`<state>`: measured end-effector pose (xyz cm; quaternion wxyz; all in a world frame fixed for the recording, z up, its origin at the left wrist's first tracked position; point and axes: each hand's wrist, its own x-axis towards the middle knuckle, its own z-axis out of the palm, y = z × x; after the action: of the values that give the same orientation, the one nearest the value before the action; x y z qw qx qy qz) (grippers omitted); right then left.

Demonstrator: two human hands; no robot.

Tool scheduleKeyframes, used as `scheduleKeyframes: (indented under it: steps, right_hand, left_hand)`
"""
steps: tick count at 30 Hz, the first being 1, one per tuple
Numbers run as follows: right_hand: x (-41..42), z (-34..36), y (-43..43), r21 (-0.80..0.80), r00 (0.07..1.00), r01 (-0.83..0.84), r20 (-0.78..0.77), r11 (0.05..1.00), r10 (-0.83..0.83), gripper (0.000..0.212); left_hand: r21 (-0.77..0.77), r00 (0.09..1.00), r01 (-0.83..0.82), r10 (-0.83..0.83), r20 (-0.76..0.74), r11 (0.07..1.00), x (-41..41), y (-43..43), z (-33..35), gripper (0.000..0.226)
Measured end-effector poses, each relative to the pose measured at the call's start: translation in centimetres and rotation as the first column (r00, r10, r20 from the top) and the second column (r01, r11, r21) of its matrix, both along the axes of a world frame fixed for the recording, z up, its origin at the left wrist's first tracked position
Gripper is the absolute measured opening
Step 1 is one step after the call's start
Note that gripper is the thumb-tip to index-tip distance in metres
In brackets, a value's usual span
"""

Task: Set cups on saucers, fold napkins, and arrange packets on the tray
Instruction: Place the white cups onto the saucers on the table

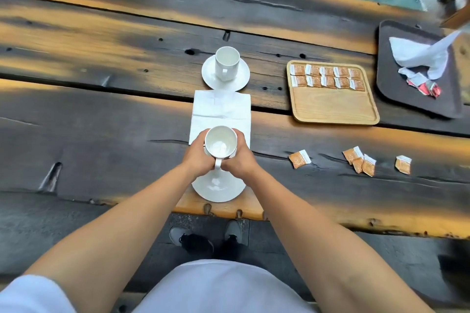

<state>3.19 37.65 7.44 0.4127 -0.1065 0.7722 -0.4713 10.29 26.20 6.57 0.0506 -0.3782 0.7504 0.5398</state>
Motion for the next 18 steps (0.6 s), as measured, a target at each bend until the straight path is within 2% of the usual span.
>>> scheduleKeyframes:
  steps: [9, 18]
  right_hand:
    - [0.7, -1.4, 1.7, 0.059, 0.999, 0.005, 0.039, 0.998, -0.008, 0.095]
    - [1.9, -3.5, 1.3, 0.087, 0.998, -0.046, 0.048, 0.995, 0.042, 0.103]
  left_hand:
    - [0.007, 0.997, 0.026, -0.027, 0.069, 1.0, 0.6, 1.6, -0.9, 0.071]
    - [0.035, 0.995, -0.026, 0.023, 0.096, 0.999, 2.4, 1.5, -1.5, 0.07]
